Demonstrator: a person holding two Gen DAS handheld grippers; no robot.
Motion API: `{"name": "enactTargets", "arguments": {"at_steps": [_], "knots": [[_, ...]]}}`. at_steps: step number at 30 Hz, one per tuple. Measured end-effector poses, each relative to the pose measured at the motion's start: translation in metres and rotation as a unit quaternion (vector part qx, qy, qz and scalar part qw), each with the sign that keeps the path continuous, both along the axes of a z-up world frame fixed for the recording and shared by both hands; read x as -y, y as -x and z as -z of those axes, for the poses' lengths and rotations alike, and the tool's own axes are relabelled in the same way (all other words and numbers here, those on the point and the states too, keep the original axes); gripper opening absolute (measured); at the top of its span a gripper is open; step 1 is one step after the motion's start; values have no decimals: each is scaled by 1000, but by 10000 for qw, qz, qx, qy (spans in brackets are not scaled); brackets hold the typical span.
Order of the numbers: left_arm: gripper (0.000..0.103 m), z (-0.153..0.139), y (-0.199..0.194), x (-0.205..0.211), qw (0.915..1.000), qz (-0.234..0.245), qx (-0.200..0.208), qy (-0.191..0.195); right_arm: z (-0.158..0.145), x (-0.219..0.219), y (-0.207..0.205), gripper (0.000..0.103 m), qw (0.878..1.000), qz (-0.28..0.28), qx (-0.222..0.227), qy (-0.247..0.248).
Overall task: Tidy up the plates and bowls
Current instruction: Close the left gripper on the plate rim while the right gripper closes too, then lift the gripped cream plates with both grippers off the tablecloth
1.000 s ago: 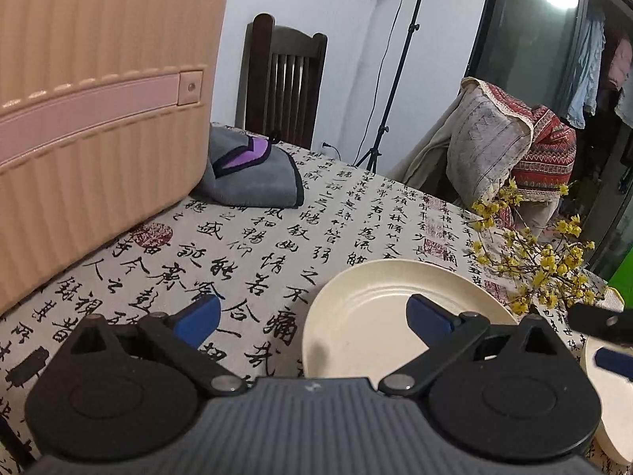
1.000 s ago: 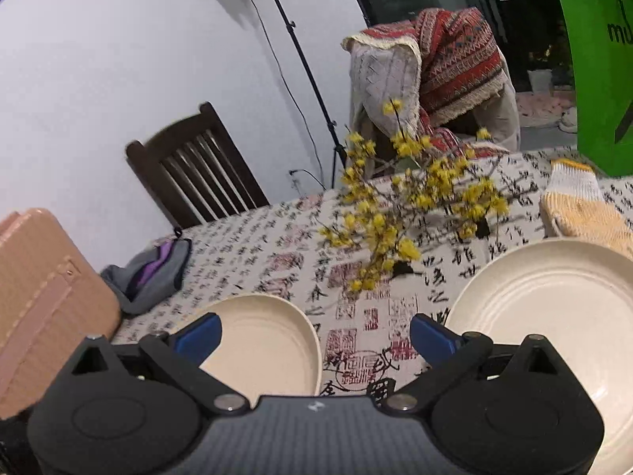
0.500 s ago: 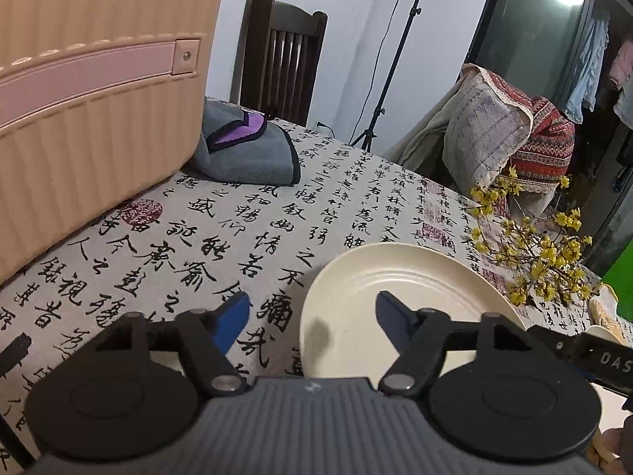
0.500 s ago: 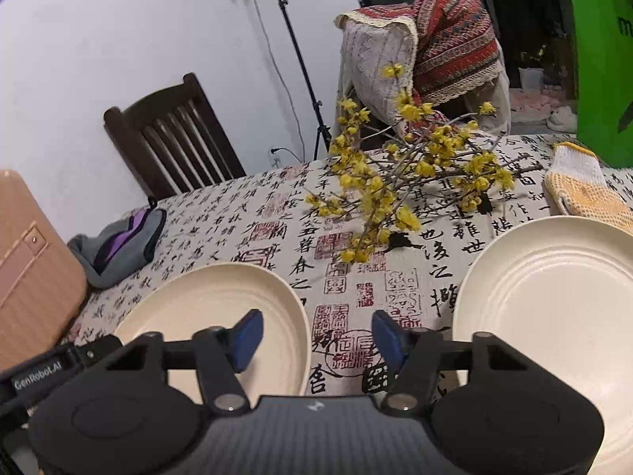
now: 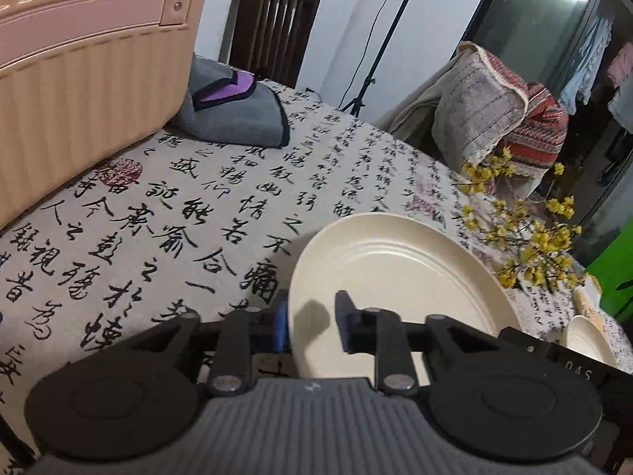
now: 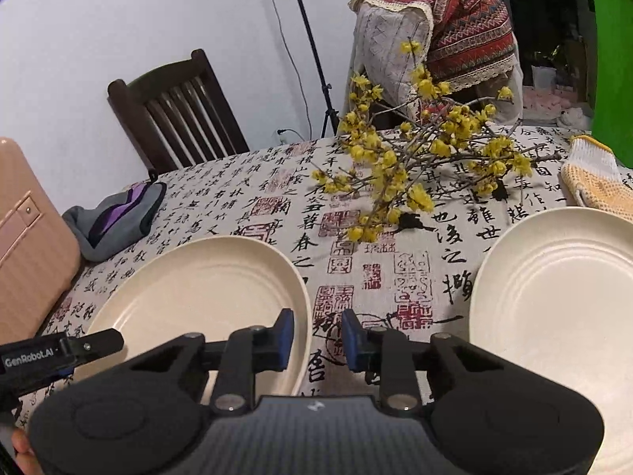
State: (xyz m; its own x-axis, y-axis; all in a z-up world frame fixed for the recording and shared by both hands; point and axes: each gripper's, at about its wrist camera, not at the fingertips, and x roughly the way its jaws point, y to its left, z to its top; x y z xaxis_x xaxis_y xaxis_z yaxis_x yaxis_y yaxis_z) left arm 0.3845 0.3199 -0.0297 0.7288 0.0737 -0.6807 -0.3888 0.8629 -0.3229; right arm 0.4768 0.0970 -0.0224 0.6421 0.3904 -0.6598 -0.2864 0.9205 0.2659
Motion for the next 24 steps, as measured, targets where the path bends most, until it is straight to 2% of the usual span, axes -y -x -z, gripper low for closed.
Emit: {"name": "enactTargets", "arguments": {"at_steps": [3,5,24], "knots": [[13,1,-1,-2,10000,-29,-55,70,2,-2,0,16,10000,-74,-25,-11],[13,1,-1,-3,9999,-35,-65,73,2,-4,1,11,9999,-132,-23,40],[13,-1,-4,3,9995,56,-155,-263,-5,-9,17,10,9965,-522,192,623]]}}
